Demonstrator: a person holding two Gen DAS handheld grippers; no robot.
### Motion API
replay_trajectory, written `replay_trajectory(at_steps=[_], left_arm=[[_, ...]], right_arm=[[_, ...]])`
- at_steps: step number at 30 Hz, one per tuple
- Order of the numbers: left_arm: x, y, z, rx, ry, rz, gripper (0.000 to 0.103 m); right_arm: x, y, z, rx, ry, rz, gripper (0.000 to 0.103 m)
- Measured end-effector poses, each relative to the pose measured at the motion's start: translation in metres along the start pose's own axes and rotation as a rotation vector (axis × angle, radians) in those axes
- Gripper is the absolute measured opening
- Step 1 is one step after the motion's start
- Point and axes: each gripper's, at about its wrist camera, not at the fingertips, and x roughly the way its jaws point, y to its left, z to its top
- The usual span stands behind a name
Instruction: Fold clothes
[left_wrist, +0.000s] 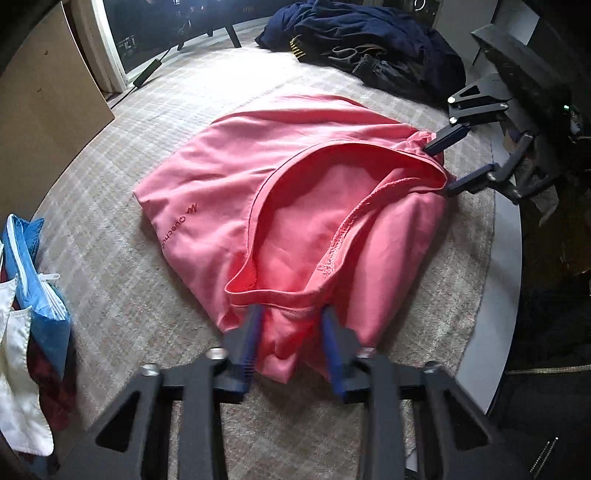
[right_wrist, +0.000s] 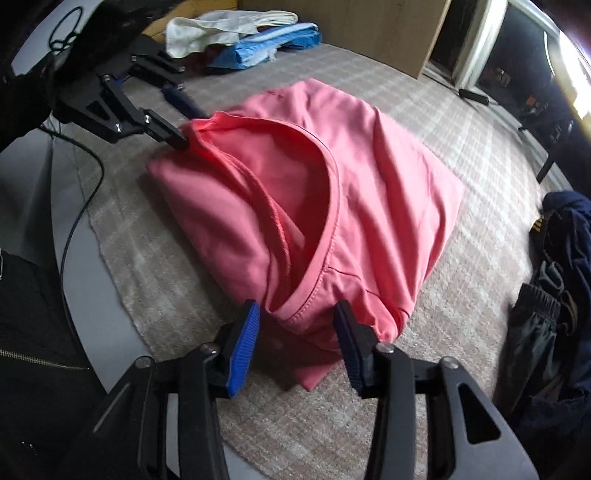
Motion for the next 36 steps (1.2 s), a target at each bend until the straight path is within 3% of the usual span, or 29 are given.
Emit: replay_trajectory(at_steps=[5,11,13,15,17,19,21,22,25,28,30,34,36], left_arm=[[-0.022,-0.003,-0.004,-0.003,-0.040,-0.036,0.004],[-0.032,-0.022,-0.015,0.059,-0.028,-0.050,0.007],[-0.020,-0.028,-0.026,0.085,0.030,-0.044,0.009],[-0.010,-0.028,-0.036,0.070,0.102,-0.045,0.009],[-0.016,-0.024,-0.041,0.043,0.096,-0.043,0.010],[-0.019,-0.015,-0.039,0.008,0.069,-0.024,0.013],[-0.022,-0.006,-0.036,-0.029,0.041,-0.005,0.036],[-0.023,-0.001,-0.034,-0.047,0.028,0.005,0.045],[-0.015,0.020,-0.027,-0.127,0.007,0.017,0.042],[-0.003,0.044,-0.024,-0.238,-0.007,-0.027,0.042],[0.003,0.054,-0.019,-0.285,-0.016,-0.042,0.042],[0.017,0.067,-0.013,-0.323,-0.017,-0.070,0.041],[0.019,0.075,-0.009,-0.350,-0.034,-0.098,0.041]], right_arm=[[-0.016,-0.014,-0.003,0.050,-0.033,0.037,0.008],[-0.038,-0.023,-0.008,0.062,-0.050,0.075,0.008],[-0.030,-0.019,-0.013,0.045,0.007,0.084,0.008],[-0.019,-0.015,-0.018,0.009,0.078,0.004,0.011],[-0.021,-0.017,-0.023,0.013,0.095,-0.026,0.013],[-0.037,-0.023,-0.026,0.062,0.045,0.005,0.020],[-0.055,-0.032,-0.023,0.108,-0.020,0.014,0.037],[-0.059,-0.037,-0.020,0.130,-0.046,0.008,0.037],[-0.064,-0.062,-0.006,0.223,-0.105,-0.012,0.037],[-0.055,-0.102,0.010,0.373,-0.164,0.002,0.037],[-0.042,-0.131,0.022,0.480,-0.199,0.057,0.037],[-0.005,-0.160,0.042,0.564,-0.178,0.045,0.037],[0.013,-0.179,0.047,0.630,-0.173,0.104,0.037]])
